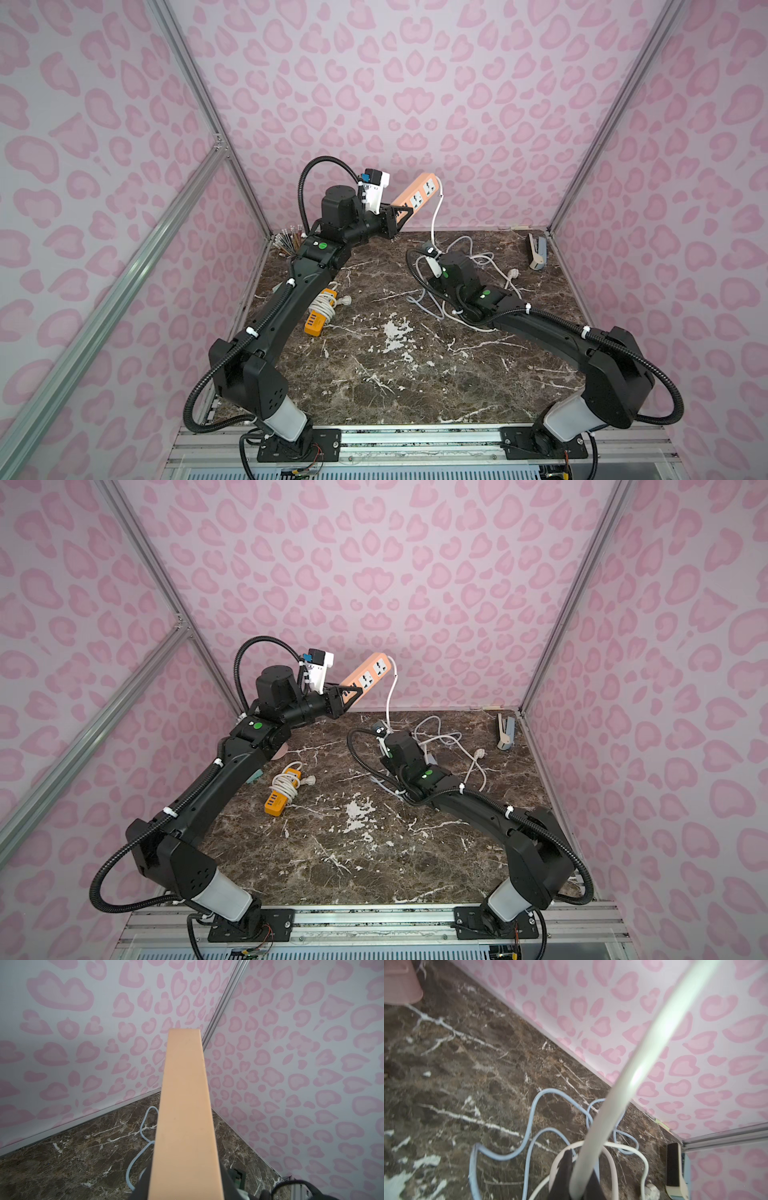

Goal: Wrap the cord around the power strip
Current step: Wrap the power cord around the power strip.

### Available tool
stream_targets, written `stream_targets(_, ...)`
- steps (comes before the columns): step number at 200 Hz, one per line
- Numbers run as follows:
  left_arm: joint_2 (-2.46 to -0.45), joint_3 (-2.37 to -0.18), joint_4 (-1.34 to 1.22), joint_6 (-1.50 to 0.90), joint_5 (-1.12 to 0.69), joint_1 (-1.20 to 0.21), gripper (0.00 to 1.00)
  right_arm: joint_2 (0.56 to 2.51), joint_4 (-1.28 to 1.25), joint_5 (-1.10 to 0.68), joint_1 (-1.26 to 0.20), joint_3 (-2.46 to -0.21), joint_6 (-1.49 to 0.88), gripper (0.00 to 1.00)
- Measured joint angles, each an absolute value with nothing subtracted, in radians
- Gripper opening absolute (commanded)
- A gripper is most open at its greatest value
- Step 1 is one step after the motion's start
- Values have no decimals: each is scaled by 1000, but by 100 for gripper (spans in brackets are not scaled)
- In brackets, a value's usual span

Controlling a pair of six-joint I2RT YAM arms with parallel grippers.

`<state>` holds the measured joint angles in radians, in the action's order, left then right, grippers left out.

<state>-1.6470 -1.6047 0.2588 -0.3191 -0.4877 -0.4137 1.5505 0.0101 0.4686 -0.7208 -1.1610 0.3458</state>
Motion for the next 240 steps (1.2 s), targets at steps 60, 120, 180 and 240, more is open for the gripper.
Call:
stream_targets(60,-1721,-1510,276,58,-478,-442,3,1382,105,385,-811,-1183,553,0)
stream_targets(120,-1666,-1380,316,384,-578,-447,3,1322,242,266,-714,-1309,709,0)
stream_targets(180,-1651,-1420,524,597,-723,-461,3,1350,301,247,-599,-1396,814,0)
stream_targets(240,-1568,-1392,576,621,-1002,-469,3,1377,306,0,-405,-1419,754,4)
